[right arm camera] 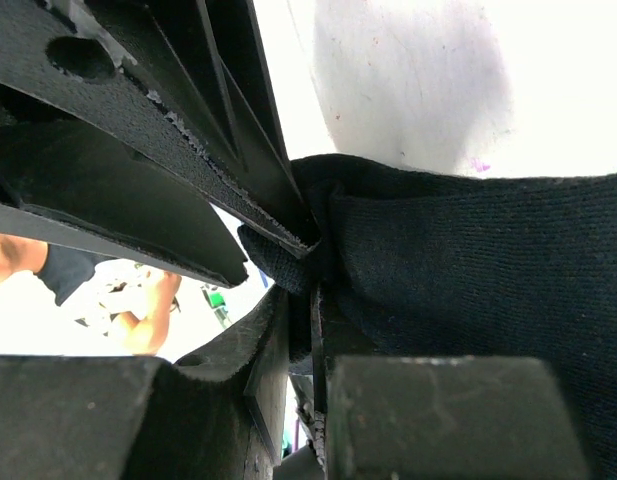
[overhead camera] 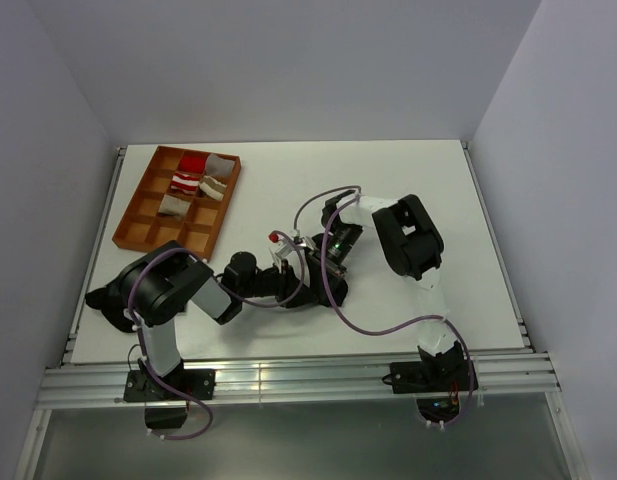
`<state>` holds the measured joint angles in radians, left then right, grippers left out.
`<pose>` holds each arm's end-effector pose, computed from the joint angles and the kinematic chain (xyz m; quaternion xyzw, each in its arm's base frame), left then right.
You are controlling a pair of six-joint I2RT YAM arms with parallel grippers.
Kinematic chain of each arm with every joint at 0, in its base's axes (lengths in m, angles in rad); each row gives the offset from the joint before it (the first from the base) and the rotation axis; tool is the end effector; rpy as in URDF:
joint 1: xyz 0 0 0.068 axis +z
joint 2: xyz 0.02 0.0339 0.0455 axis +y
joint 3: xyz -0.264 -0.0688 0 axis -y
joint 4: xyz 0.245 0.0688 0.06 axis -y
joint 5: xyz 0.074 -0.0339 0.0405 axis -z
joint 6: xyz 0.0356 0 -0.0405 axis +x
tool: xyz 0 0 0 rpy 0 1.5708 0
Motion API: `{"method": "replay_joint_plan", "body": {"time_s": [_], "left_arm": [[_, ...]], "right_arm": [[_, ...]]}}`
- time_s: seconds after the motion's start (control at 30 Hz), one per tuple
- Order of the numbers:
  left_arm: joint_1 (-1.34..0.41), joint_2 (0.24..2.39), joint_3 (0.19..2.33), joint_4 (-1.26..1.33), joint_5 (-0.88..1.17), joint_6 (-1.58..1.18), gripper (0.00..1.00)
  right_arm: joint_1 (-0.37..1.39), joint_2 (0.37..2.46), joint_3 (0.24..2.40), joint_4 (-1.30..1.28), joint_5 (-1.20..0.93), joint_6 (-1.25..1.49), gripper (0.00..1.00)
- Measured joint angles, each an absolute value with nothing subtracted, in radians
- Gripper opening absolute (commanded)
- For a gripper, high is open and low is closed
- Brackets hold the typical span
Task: Roll the socks
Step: Roll the sock at the center of the board.
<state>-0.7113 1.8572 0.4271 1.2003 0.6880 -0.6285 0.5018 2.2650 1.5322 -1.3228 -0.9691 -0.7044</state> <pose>0.2028 -0.2046 0.1095 0.2399 0.7283 -0.5703 0.2945 0.3079 0.2024 0.1138 0.3951 -0.7709 -0.4714 0.1656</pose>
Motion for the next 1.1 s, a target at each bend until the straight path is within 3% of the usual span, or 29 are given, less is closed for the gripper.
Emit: {"method": "replay_joint_plan", "body": {"time_s": [0.47, 0.57, 0.8, 0.9, 1.1], "left_arm": [[-0.711, 1.912, 0.462, 1.185, 0.714, -0.617, 0.35], [-0.711, 1.917, 0.463, 1.184, 0.712, -0.618, 0.29], [-0.711, 1.918, 0.466, 1.175, 0.706, -0.635, 0.01], [-0.714, 1.918, 0.466, 1.171, 0.697, -0.646, 0.00], [-0.723, 1.918, 0.465, 1.159, 0.672, -0.682, 0.00]], "right_arm": [[0.487, 2.265, 1.532, -1.328, -0.970, -0.712, 0.12], [0.485, 2.265, 1.532, -1.328, -0.970, -0.714, 0.12], [0.482, 2.265, 1.532, -1.327, -0.969, -0.713, 0.13], [0.482, 2.265, 1.532, -1.326, -0.965, -0.705, 0.13], [0.482, 2.252, 1.515, -1.287, -0.936, -0.643, 0.27]]}}
